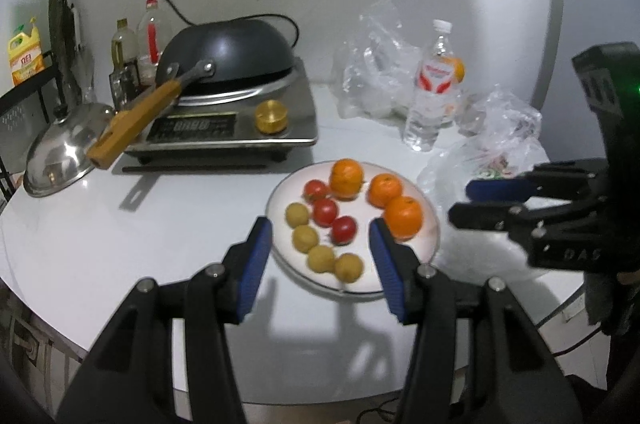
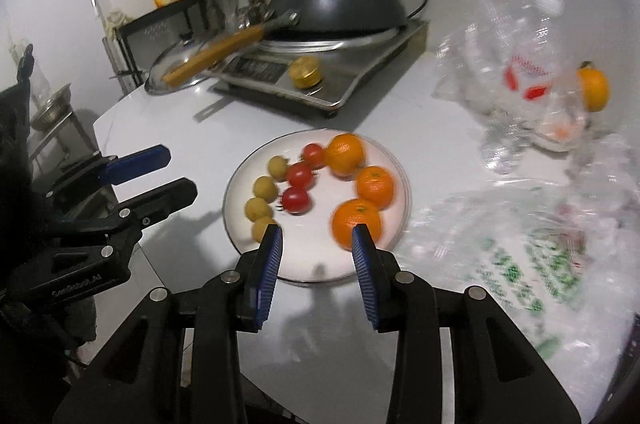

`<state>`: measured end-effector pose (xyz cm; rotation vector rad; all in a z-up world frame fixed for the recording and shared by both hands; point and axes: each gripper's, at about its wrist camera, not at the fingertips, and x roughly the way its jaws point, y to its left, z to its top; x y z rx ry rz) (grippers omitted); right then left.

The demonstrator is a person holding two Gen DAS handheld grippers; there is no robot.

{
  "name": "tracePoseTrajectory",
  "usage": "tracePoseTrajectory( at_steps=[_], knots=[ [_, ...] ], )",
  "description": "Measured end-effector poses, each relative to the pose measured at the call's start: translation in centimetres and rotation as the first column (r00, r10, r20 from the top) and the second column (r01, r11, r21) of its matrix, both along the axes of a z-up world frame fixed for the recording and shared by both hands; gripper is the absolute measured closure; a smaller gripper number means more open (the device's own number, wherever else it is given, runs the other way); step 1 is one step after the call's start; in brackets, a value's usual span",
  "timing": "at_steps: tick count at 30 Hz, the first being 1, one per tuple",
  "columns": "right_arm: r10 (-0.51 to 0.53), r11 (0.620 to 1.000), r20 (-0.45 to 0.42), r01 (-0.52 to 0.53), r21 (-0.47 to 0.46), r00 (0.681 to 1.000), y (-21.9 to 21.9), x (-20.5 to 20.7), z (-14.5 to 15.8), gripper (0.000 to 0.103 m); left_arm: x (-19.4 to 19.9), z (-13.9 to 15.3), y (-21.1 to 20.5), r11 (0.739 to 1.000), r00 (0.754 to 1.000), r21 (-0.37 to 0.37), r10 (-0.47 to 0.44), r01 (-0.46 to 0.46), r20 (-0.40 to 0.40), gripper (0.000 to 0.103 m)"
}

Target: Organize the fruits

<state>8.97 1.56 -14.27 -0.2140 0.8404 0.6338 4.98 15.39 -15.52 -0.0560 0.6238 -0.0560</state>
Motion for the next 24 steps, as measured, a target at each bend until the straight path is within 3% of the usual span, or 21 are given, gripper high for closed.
tracePoseTrajectory(
  at_steps=[3, 4, 5, 12, 15, 20, 24],
  knots=[
    [-0.023, 1.0, 0.031, 0.022, 0.006, 0.999, -1.9, -0.7, 1.1, 0.064, -0.4, 0.9, -1.5, 1.0, 1.0, 0.016, -0.006, 0.006, 0.013, 0.044],
    [-0.033, 0.999, 0.043, 0.033, 0.008, 0.999, -2.6, -1.0, 1.5, 0.064, -0.6, 1.1, -1.8, 1.0, 1.0, 0.018, -0.01, 0.009, 0.019, 0.032],
    [-0.039, 0.999, 0.05, 0.038, 0.01, 0.998, -3.1, -1.2, 1.8, 0.064, -0.9, 1.5, -2.3, 1.0, 0.999, 0.018, -0.011, 0.01, 0.032, 0.028],
    [-0.078, 0.997, 0.108, 0.074, 0.034, 0.991, -6.3, -2.9, 3.7, 0.064, -1.8, 3.6, -5.2, 0.999, 0.997, 0.044, -0.019, 0.016, 0.07, 0.028],
    [-0.089, 0.995, 0.139, 0.083, 0.048, 0.986, -7.7, -3.7, 4.8, 0.056, -2.3, 4.6, -5.9, 0.999, 0.995, 0.039, 0.019, -0.023, 0.099, 0.027],
    [-0.118, 0.991, 0.188, 0.105, 0.079, 0.975, -9.9, -4.7, 6.5, 0.054, -3.1, 6.5, -7.2, 0.998, 0.989, 0.043, 0.029, -0.035, 0.146, 0.015],
    [-0.132, 0.99, 0.226, 0.116, 0.082, 0.965, -11.1, -5.3, 7.7, 0.054, -3.9, 8.1, -8.3, 0.997, 0.982, 0.051, 0.05, -0.061, 0.183, 0.012]
  ],
)
